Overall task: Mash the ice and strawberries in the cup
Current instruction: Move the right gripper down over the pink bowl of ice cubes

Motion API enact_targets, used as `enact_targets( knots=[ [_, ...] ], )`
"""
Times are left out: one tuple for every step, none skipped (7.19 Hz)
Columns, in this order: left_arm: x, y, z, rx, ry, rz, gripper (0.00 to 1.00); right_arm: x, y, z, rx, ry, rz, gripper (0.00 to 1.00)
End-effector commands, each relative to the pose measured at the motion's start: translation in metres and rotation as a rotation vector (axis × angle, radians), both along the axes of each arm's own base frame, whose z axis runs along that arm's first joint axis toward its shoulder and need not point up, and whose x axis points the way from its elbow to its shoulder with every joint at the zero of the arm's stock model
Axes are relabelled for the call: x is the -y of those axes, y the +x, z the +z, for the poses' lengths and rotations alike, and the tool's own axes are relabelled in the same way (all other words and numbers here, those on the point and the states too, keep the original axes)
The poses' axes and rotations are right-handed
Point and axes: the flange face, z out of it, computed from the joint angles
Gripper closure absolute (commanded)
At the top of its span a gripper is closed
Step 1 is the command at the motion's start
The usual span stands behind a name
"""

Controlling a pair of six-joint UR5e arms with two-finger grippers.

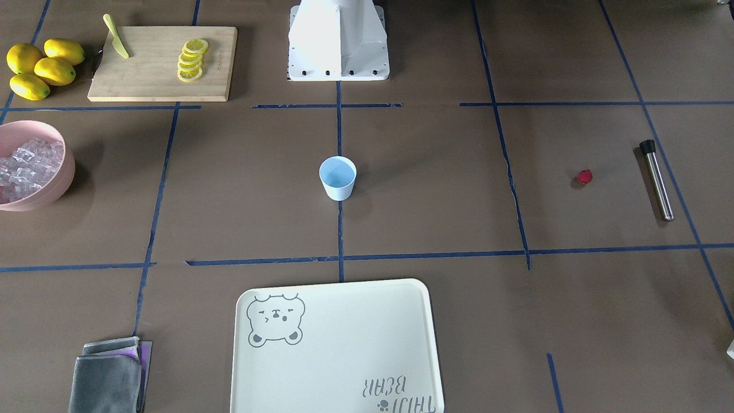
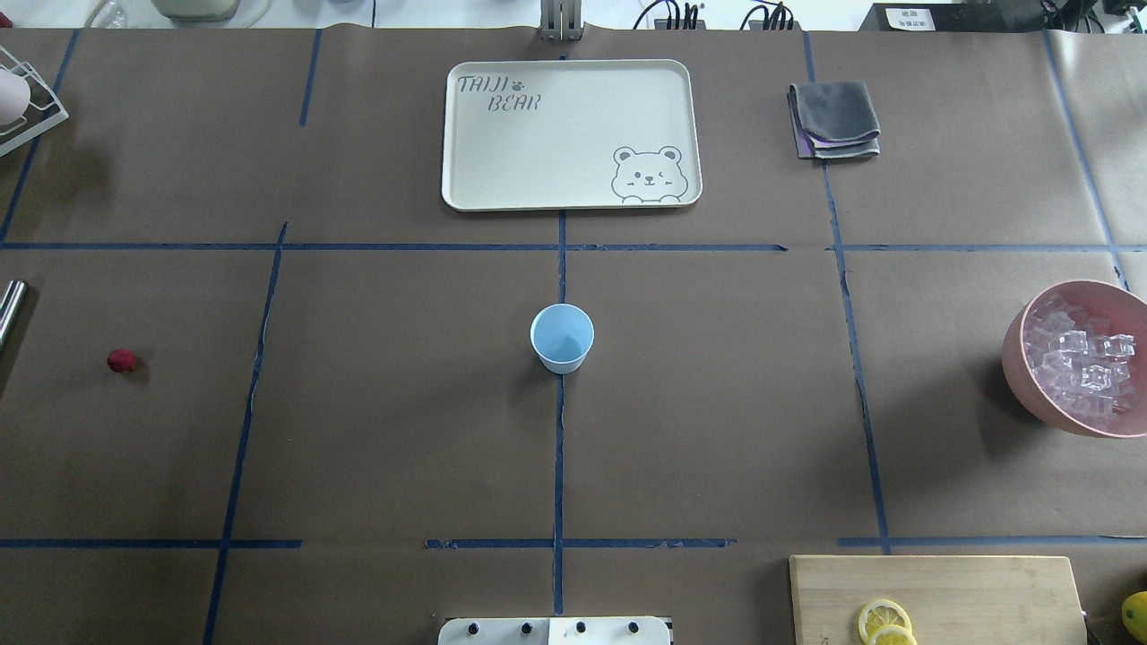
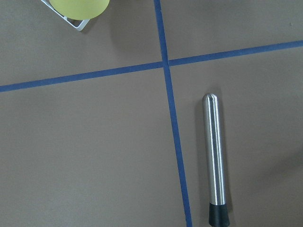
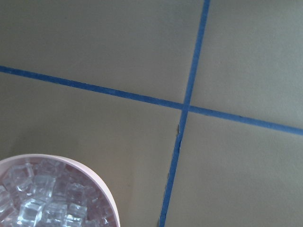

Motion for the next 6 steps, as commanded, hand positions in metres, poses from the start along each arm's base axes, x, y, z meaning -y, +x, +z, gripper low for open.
enact_targets(
  knots=[
    [0.000,0.003,0.000,0.000,-0.004,0.003,0.00,0.011,-0.048,-0.030,0.023,0.196,-0.094,0.00],
    [0.001,0.004,0.000,0.000,-0.005,0.003,0.00,0.010,-0.067,-0.038,0.035,0.240,-0.121,0.00],
    [0.001,0.008,0.000,-0.001,-0.005,0.011,0.00,0.004,-0.107,-0.047,0.049,0.331,-0.204,0.00],
    [0.001,0.008,0.000,-0.001,-0.005,0.013,0.00,-0.011,-0.138,-0.040,0.065,0.348,-0.270,0.00],
    [0.001,0.008,0.000,-0.001,-0.005,0.013,0.00,-0.025,-0.158,-0.035,0.072,0.348,-0.319,0.00],
    [0.001,0.008,0.000,-0.001,-0.005,0.013,0.00,-0.030,-0.168,-0.034,0.058,0.375,-0.348,0.01]
  ],
)
